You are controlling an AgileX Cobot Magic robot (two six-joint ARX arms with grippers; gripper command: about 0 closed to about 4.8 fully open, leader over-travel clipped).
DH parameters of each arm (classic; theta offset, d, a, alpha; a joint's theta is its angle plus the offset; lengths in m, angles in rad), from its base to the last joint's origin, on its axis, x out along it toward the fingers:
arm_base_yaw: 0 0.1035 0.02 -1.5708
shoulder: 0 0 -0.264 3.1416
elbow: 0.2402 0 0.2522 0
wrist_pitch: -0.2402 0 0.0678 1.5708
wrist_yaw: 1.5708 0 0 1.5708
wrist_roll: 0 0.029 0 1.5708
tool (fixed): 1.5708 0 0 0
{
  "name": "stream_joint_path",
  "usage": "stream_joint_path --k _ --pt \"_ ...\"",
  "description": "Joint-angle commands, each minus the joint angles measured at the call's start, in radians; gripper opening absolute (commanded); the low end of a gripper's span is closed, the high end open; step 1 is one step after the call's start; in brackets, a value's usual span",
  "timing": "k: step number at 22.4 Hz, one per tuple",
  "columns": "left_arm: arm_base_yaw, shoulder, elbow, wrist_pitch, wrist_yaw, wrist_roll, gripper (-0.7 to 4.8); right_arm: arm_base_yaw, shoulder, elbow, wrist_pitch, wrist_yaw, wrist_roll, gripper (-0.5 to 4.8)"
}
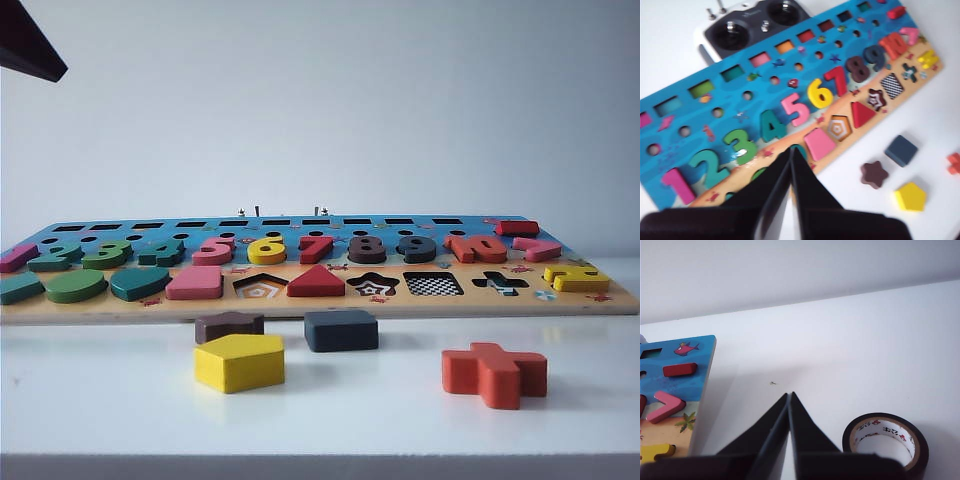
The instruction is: Insert the cube into the slot.
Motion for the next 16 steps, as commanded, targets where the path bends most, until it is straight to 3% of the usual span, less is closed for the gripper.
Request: stream_joint_path --k 1,8,16 --pt "-0.019 0.036 0.052 -0.047 0.051 0.001 0.17 0.003 -0.002 0.000 0.007 0.000 0.006 -0.04" --pt "-0.056 0.139 0.188 -0.168 0.204 0.001 0.17 0.079 0.020 0.060 -0.035 0.000 0.033 -0.04" --pt "-0.055 0.195 0.236 -0.253 0.259 0.001 0.17 0.216 0.229 0.206 -0.036 0.001 0.033 -0.04"
